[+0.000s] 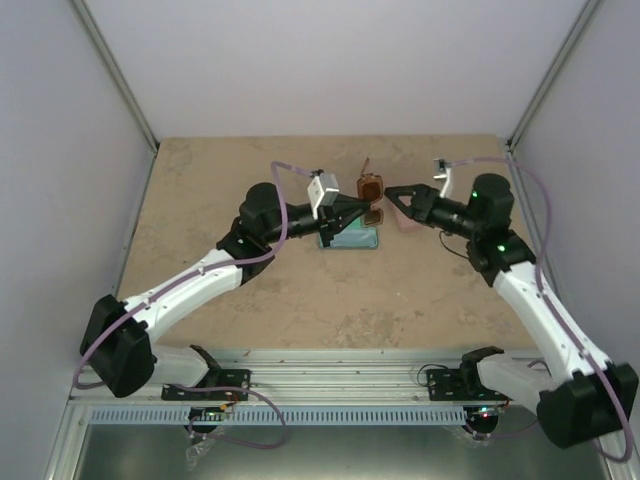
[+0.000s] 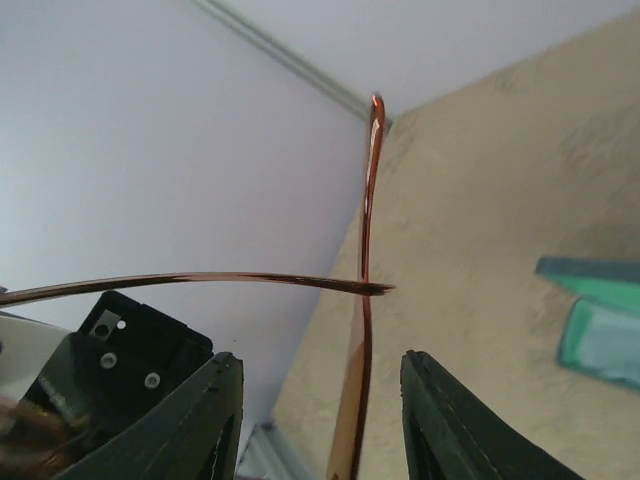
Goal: Organize the sunglasses
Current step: Pick up the sunglasses from the center of the board, then fold the sunglasses.
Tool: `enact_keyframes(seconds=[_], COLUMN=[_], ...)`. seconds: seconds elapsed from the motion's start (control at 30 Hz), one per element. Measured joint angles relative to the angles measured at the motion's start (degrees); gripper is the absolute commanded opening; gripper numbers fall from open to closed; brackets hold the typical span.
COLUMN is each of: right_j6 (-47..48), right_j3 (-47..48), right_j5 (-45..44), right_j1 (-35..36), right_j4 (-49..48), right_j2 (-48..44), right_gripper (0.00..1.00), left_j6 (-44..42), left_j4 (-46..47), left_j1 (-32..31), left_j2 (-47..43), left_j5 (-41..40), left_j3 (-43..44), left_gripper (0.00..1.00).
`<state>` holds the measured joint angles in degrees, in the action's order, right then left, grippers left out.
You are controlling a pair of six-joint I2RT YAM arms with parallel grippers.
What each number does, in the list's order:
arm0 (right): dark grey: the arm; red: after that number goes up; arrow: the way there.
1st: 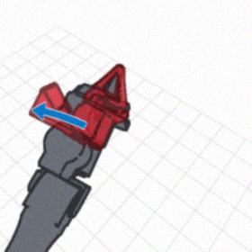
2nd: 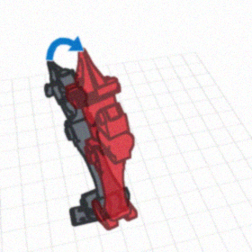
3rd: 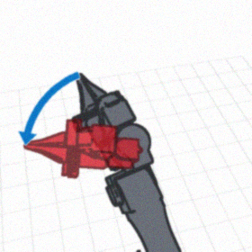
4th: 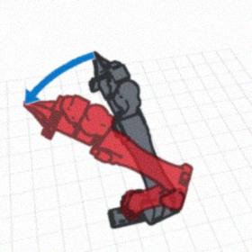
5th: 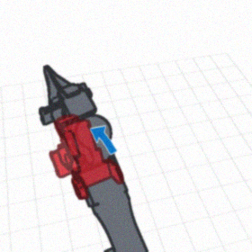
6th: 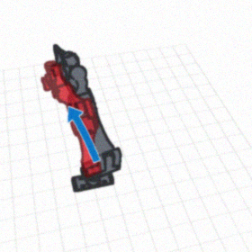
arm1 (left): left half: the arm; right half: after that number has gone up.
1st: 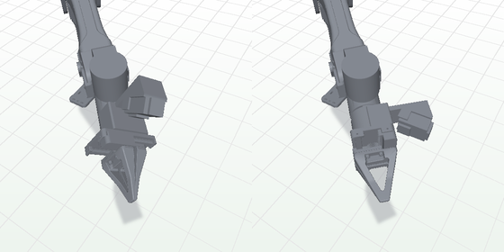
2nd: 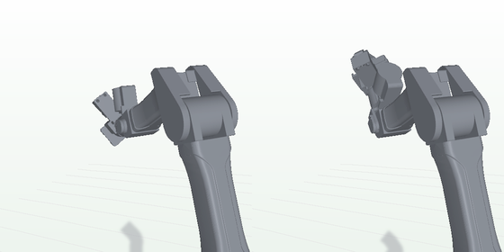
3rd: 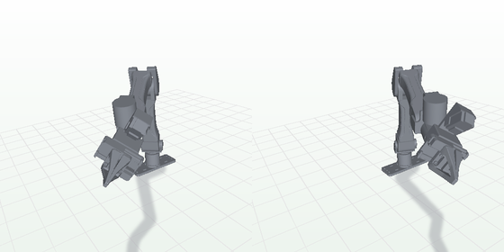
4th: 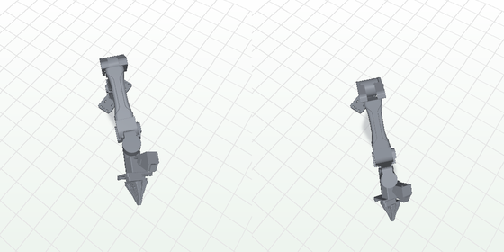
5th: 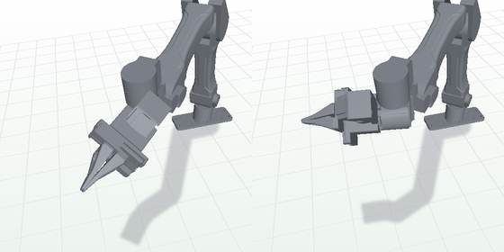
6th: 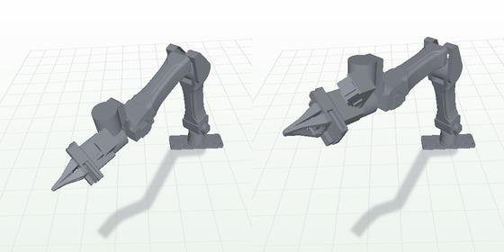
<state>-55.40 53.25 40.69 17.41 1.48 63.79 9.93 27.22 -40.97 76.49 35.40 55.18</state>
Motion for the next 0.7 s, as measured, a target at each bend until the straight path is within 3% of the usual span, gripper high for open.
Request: enact_keyframes(seconds=[0.2, 0.3, 0.47, 0.7], right_j6=[11.6, 16.2, 21.1, 24.9], right_j3=[1.5, 7.5, 10.8, 10.2], right_j5=[-2.1, 3.5, 10.1, 16.0], right_j1=[-2.6, -2.3, 0.4, 5.2], right_j4=[5.0, 5.2, 5.5, 5.6], right_j2=[-8.0, -3.9, 2.3, 3.3], right_gripper=[0.38, 0.31, 0.29, 0.30], left_j6=[-8.9, -12.7, -14.9, -16.2], left_j4=[-6.6, -11.2, -14.0, -15.8], left_j1=[0.0, 0.0, 0.0, -0.2], left_j2=[-2.5, -2.1, -1.7, -1.0], left_j5=[3.2, 8.2, 15.0, 15.9], left_j3=[1.5, 4.1, 5.9, 5.9], left_gripper=[0.00, 0.00, 0.00, 0.00])
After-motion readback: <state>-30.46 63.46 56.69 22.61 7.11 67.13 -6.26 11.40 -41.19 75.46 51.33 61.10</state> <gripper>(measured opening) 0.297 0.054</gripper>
